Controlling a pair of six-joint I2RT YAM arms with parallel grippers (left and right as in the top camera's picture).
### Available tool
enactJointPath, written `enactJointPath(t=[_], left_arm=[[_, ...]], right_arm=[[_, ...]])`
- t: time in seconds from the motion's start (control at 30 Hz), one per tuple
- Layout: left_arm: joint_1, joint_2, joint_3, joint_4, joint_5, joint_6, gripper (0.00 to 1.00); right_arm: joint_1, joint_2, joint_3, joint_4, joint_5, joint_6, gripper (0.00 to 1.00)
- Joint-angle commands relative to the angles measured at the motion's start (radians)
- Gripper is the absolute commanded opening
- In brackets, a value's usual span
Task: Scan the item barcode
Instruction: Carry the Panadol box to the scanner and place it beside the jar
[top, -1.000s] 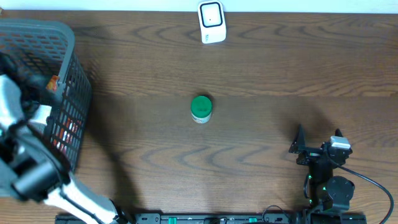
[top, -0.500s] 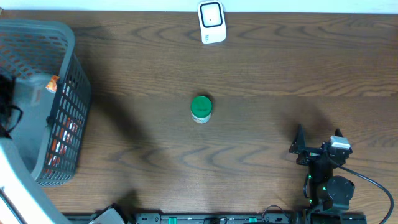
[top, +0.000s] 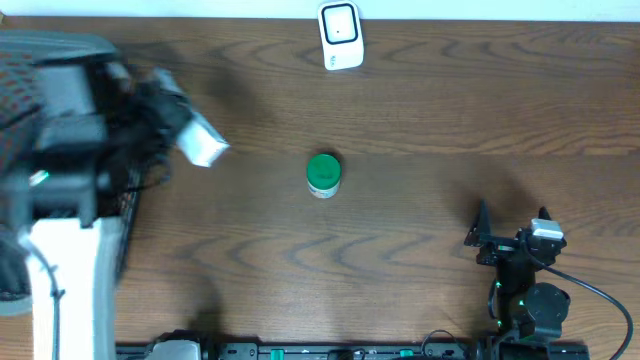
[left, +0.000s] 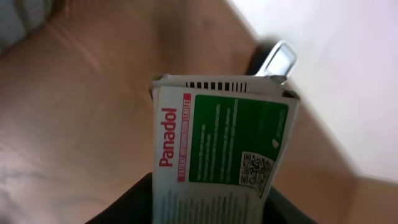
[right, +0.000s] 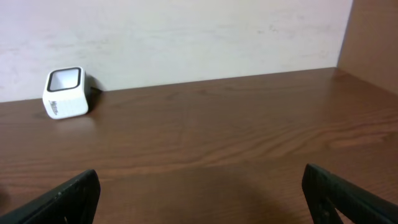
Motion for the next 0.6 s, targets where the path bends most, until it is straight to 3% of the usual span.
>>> enactJointPath(t=[0.0, 0.3, 0.57], left_arm=[[-0.156, 0.088, -0.026, -0.023, -0.227, 0.002, 0.47], [-0.294, 0.352, -0.055, -0.011, -0.269, -0.036, 0.48], [-0.333, 0.595, -0.055, 0.052, -0.280, -0.095, 0.48]], right_arm=[[-0.005, -0.006, -0.004, -0.002, -0.005, -0.009, 0.99], [-0.005, -0.006, -0.004, -0.002, -0.005, -0.009, 0.99], [-0.005, -0.006, -0.004, -0.002, -0.005, -0.009, 0.99]])
